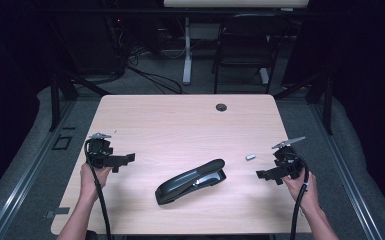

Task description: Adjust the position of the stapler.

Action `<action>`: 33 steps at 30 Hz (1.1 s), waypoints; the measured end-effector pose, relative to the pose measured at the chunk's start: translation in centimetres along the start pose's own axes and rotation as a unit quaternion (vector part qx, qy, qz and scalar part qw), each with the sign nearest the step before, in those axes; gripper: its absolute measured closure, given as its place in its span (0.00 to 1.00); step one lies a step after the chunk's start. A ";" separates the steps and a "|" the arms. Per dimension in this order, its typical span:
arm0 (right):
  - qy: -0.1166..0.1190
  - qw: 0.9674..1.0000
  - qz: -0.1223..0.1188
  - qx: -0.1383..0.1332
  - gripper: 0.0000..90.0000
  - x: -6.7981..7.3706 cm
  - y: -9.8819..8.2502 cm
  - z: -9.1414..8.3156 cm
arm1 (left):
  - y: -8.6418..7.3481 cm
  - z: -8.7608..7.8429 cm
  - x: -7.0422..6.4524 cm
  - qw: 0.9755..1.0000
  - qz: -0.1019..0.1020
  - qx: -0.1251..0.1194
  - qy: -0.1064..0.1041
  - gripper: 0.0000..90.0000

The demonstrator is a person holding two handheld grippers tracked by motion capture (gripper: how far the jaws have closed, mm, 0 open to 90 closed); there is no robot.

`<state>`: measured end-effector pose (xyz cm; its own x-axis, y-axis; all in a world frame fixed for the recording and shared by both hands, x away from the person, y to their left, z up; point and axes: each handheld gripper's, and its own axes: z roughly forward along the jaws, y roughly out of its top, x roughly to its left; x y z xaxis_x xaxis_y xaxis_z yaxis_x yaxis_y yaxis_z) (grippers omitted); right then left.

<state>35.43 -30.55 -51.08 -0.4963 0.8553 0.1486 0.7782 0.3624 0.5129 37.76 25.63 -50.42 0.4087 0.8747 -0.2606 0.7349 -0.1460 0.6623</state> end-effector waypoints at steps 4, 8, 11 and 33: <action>0.003 1.000 -0.004 0.005 0.06 0.1 0.0 0.1 | 0.0 -0.1 0.0 1.000 0.001 -0.004 -0.007 0.00; 0.000 1.000 -0.006 0.007 0.06 0.3 0.1 0.2 | 0.0 -0.2 -0.2 1.000 0.001 -0.005 -0.015 0.00; -0.002 1.000 -0.005 0.008 0.06 0.3 0.1 0.1 | 0.1 -0.2 -0.8 1.000 0.011 -0.006 -0.021 0.00; 0.002 1.000 -0.002 0.015 0.07 0.2 0.1 0.3 | 0.5 0.3 -5.4 0.995 0.079 -0.002 -0.053 0.00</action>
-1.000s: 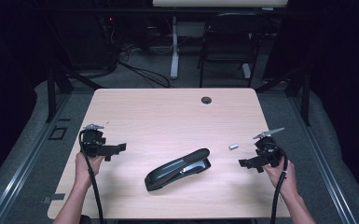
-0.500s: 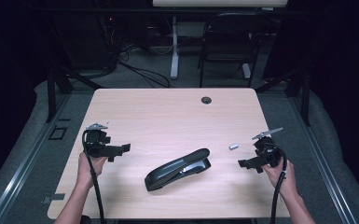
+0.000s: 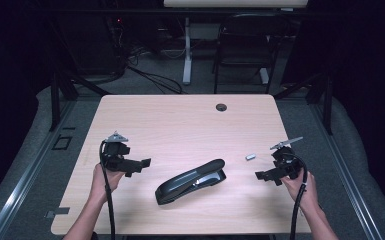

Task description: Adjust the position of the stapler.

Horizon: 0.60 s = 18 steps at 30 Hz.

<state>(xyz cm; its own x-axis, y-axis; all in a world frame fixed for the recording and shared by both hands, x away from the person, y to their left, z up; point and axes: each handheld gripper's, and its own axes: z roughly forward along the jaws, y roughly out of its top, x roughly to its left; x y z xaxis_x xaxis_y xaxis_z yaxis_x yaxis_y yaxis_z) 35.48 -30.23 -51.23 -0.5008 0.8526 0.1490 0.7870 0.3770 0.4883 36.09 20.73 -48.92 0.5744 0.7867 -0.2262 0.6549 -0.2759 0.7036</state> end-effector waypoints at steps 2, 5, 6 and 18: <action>0.001 1.000 0.000 0.002 0.07 0.0 0.0 0.0 | 0.0 0.1 -0.3 1.000 0.005 0.002 -0.004 0.00; 0.002 1.000 0.001 0.002 0.07 0.0 0.0 0.1 | 0.1 0.3 -0.9 1.000 0.010 0.005 -0.008 0.00; 0.003 1.000 0.001 0.002 0.07 0.0 0.0 0.1 | 0.1 0.4 -1.0 1.000 0.016 0.007 -0.012 0.00; 0.003 1.000 0.005 0.003 0.07 -0.1 -0.1 0.2 | 0.3 1.7 -4.0 0.997 0.056 0.024 -0.039 0.00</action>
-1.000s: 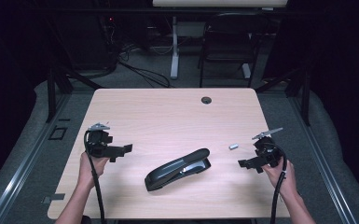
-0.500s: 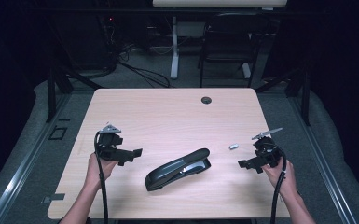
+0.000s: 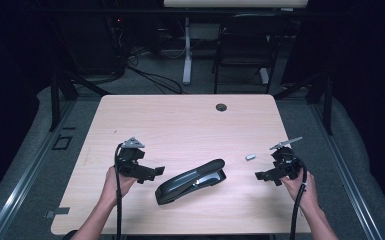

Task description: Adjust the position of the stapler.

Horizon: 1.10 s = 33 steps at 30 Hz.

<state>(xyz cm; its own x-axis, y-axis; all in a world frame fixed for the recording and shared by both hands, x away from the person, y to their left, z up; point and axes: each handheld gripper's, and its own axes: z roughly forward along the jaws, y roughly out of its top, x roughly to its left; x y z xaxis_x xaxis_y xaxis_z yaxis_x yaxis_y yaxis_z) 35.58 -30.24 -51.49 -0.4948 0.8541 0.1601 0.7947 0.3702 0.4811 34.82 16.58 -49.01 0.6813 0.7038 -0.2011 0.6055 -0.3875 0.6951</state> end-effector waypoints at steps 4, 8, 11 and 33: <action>-0.001 1.000 -0.001 0.003 0.07 0.0 0.0 0.0 | 0.2 0.7 -1.1 1.000 0.018 0.012 -0.010 0.00; 0.002 1.000 -0.001 0.006 0.07 0.0 0.0 0.1 | 0.3 1.6 -2.3 0.999 0.035 0.026 -0.019 0.00; 0.003 1.000 0.002 0.006 0.07 0.0 0.0 0.2 | 0.3 2.1 -2.7 0.998 0.038 0.032 -0.023 0.00; 0.003 1.000 -0.003 0.018 0.08 0.0 0.0 0.3 | 0.5 5.8 -5.9 0.991 0.092 0.091 -0.041 0.26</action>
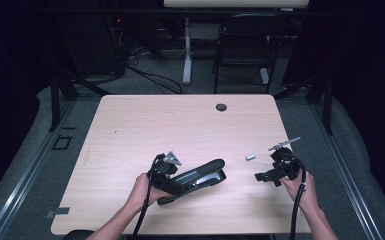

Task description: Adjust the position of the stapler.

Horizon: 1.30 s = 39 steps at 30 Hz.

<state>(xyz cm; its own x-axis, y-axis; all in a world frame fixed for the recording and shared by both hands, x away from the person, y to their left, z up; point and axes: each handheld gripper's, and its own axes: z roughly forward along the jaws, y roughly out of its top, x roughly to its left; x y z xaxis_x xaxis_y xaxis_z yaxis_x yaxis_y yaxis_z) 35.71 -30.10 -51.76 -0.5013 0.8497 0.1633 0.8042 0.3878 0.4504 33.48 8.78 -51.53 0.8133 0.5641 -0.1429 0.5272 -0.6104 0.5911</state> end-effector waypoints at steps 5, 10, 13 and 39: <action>-0.001 1.000 0.003 -0.001 0.08 0.1 0.0 0.1 | -0.1 0.2 0.2 1.000 0.000 0.001 -0.005 0.36; 0.000 1.000 0.002 0.002 0.08 0.1 0.0 0.1 | -0.3 0.7 0.2 1.000 0.006 0.010 -0.011 0.46; 0.002 1.000 0.000 0.003 0.09 0.1 0.0 0.1 | -0.3 0.8 0.1 1.000 0.020 0.012 -0.010 0.50; 0.005 1.000 0.003 -0.009 0.09 0.2 0.0 -0.4 | -0.3 0.8 1.3 0.988 0.144 0.017 -0.058 0.57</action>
<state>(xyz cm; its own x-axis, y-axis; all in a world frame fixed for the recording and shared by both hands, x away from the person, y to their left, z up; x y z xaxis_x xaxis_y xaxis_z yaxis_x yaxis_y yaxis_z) 35.47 -30.11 -51.43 -0.4990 0.8489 0.1744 0.8016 0.3756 0.4653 34.59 9.24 -52.55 0.9524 0.2982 -0.0638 0.2764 -0.7553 0.5943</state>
